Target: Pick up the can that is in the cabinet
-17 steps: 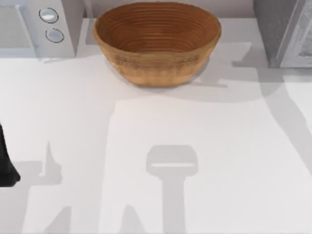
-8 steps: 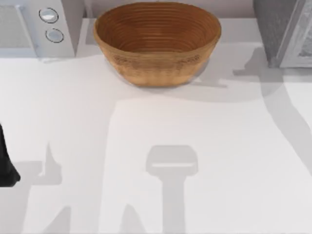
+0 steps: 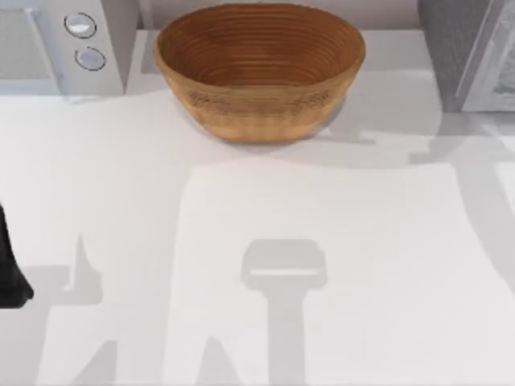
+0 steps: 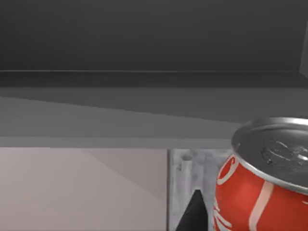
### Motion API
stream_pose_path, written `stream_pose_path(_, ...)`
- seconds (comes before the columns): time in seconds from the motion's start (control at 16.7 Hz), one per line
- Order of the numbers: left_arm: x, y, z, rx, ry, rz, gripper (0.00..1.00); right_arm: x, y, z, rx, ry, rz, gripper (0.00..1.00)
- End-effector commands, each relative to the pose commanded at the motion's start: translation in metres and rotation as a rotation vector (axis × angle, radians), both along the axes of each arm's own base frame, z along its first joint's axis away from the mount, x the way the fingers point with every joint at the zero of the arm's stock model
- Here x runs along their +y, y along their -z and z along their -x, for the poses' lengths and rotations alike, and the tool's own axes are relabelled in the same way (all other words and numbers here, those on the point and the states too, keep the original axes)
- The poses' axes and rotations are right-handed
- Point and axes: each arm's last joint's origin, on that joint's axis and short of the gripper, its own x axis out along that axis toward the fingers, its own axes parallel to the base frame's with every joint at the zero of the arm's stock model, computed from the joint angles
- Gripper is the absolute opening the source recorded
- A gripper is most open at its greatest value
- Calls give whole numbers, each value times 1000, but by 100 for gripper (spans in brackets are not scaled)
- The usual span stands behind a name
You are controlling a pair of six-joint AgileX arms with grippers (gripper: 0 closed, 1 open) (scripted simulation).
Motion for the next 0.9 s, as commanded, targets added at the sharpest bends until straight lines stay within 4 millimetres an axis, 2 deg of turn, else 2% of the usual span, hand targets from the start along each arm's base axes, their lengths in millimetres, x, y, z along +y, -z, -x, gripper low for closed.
stream_pose_path(0.18,0,0,0,0,0,0,100,-12,59,18,25,-5,5,0)
stream_pose_path(0.42,0,0,0,0,0,0,100,-24,157,39,58,-6,7,0)
stream_pose_path(0.66,0,0,0,0,0,0,100,-33,249,51,67,2,5,0)
stream_pose_path(0.78,0,0,0,0,0,0,100,-35,283,53,54,6,3,0)
stream_pose_path(0.9,0,0,0,0,0,0,100,-37,306,54,33,10,2,0)
